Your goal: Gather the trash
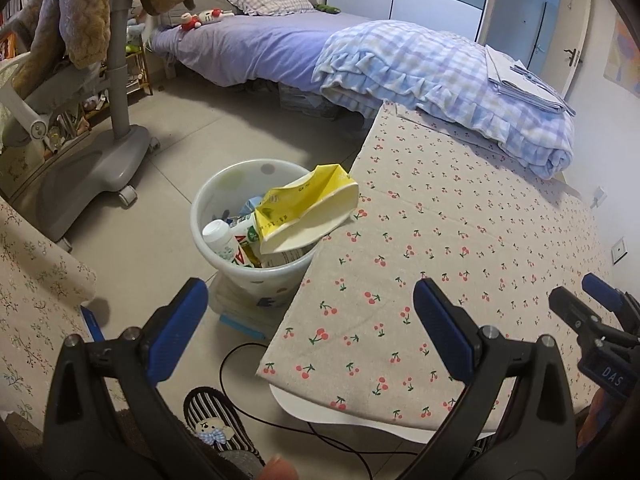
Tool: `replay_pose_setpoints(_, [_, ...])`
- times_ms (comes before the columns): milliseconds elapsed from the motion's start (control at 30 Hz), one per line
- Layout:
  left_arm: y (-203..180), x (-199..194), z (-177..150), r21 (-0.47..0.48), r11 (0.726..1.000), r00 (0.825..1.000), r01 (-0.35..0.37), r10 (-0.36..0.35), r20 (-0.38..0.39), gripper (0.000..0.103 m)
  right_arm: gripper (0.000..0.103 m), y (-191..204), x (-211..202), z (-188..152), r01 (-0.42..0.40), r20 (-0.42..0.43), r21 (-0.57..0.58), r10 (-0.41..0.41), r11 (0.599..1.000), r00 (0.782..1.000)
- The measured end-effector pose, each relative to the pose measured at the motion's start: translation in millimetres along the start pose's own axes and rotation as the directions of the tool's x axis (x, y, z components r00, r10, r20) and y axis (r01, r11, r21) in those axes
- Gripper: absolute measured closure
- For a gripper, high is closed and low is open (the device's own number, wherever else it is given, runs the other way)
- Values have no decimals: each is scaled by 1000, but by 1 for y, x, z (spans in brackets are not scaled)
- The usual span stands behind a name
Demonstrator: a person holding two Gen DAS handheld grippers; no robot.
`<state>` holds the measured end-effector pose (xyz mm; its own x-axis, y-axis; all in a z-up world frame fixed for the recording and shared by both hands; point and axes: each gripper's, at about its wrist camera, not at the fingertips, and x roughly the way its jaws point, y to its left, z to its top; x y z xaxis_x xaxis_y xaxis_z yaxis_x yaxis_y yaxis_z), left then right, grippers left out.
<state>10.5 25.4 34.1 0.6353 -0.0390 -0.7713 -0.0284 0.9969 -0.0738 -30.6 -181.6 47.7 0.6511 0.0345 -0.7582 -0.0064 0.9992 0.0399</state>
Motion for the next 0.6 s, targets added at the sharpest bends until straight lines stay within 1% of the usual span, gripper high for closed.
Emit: replay_pose_setpoints(600, [0,1,-5,4,1000,1000,5,-5,-9,1,17,5,0,-1,-8,3,-6,8,1000,1000])
